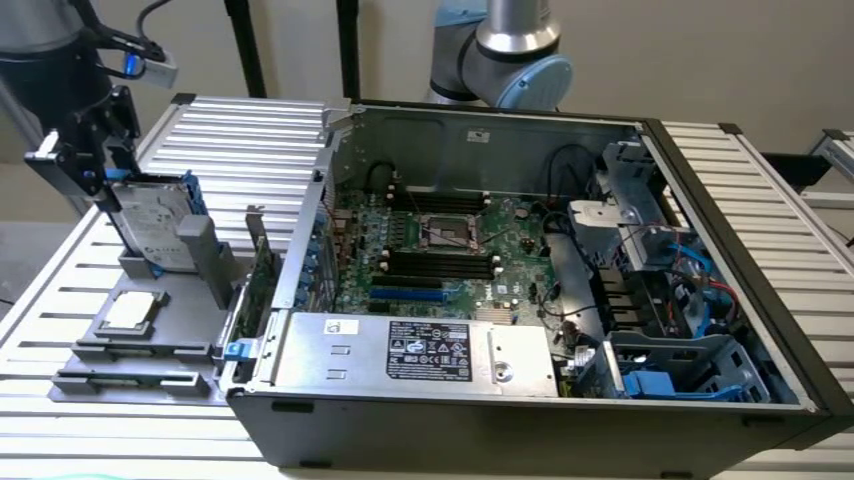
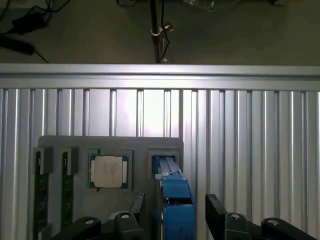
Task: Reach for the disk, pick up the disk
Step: 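Pick up the disk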
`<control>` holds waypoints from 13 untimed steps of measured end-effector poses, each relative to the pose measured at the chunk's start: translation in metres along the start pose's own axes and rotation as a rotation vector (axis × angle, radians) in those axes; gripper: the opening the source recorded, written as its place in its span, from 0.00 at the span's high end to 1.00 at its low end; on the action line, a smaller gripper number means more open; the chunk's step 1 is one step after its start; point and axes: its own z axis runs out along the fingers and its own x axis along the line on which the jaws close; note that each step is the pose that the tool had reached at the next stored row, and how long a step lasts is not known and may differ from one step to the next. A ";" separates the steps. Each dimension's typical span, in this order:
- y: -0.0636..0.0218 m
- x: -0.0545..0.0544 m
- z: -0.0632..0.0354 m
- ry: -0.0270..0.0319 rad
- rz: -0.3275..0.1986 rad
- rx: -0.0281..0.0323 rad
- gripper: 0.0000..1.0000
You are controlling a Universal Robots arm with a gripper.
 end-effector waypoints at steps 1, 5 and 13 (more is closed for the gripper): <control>0.0000 0.000 0.0004 0.0000 0.000 0.0007 0.40; -0.0001 0.000 0.0021 -0.0003 0.000 0.0078 0.40; 0.0010 0.000 0.0039 -0.0005 0.000 0.0150 0.40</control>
